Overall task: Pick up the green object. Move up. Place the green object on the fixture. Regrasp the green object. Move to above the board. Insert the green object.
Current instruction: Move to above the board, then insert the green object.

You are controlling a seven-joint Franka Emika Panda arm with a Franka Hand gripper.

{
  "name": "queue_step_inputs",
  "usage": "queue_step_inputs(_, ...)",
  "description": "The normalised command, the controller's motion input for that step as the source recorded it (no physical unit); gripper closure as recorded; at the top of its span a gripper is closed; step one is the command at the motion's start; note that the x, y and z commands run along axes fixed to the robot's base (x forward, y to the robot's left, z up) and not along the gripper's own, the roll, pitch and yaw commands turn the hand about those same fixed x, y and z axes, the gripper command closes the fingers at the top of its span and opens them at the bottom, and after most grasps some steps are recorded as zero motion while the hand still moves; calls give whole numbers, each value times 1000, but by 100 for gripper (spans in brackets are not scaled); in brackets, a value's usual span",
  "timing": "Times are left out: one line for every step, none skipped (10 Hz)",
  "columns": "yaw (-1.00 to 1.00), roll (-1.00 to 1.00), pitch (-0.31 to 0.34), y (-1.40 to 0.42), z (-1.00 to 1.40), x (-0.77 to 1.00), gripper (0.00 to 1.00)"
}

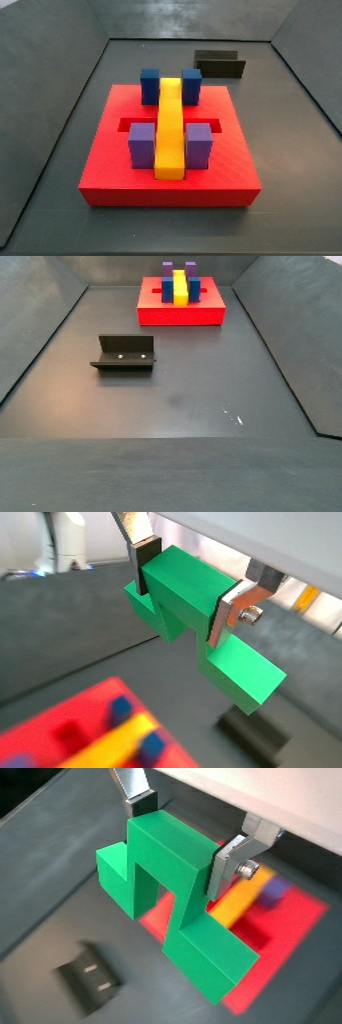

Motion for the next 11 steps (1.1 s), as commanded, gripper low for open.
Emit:
queue_step_inputs(-211,-1000,121,-288,46,-298,100)
queue_step_inputs(-142,-812,87,-137,36,-152,100)
queue_step_inputs(-91,-583,41,-79,14,-133,100)
queue_step_inputs(-52,-413,5,-27,10,-106,100)
queue_step_inputs(-34,-289,-14,-10,9,-82,100)
queue_step_inputs(0,-71,0,11,-6,9,100)
queue_step_inputs(0,-96,0,6,0,20,100)
queue_step_inputs(0,-176,0,37,0,14,100)
queue_step_inputs(-57,-56,-3,0,-60,0,100)
queue_step_inputs(-334,-500,-139,0,0,234,100)
queue_step_inputs(-366,-500,-180,0,157,203,100)
